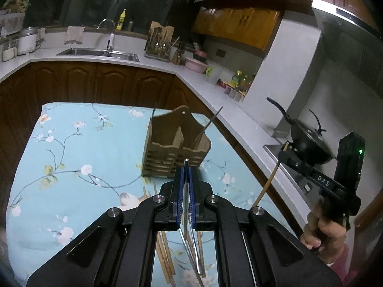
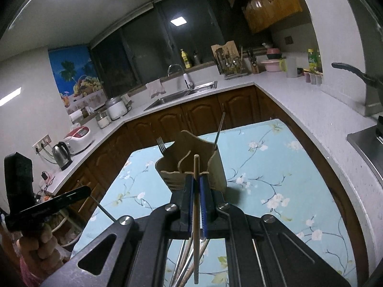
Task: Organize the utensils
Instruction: 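Lift both held utensils and carry them above the wooden caddy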
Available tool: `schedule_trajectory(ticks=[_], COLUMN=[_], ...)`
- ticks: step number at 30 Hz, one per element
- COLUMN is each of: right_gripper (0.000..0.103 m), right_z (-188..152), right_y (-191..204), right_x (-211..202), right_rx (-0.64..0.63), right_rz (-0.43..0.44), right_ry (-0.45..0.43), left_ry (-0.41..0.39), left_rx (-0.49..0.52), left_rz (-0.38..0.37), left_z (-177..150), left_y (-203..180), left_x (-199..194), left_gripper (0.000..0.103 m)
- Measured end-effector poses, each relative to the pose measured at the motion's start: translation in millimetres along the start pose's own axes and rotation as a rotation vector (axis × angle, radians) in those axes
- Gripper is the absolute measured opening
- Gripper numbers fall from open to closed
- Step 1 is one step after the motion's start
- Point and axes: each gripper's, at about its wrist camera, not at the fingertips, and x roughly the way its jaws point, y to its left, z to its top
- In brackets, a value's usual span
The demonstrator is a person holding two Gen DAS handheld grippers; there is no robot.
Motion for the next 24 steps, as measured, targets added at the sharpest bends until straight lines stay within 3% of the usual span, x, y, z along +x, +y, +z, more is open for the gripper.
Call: schedule_trajectory(ticks=[8,16,24], right_gripper=[0.005,0.005,0.005], right_z=[27.3,73.1,115.3], right_y=[4.8,0.5,-2.9], right_x=[3.7,27.1,58.5], right_rx=[-0.002,0.035,0.063], right_rz=[-0.007,-0.014,-0.027], right_ry=[-0.075,-0.168,-0.274], left_ry=[-0.091,-0.213,-0.279], left_rx=[-0.024,-0.002,-0.010], left_rz=[0.011,0.043,0.103], left_z=[30.8,86.0,135.9], left_y=[7.9,7.7,22.3], left_x=[-9.5,-13.2,21.5], left_gripper=[0.004,0.004,0.004])
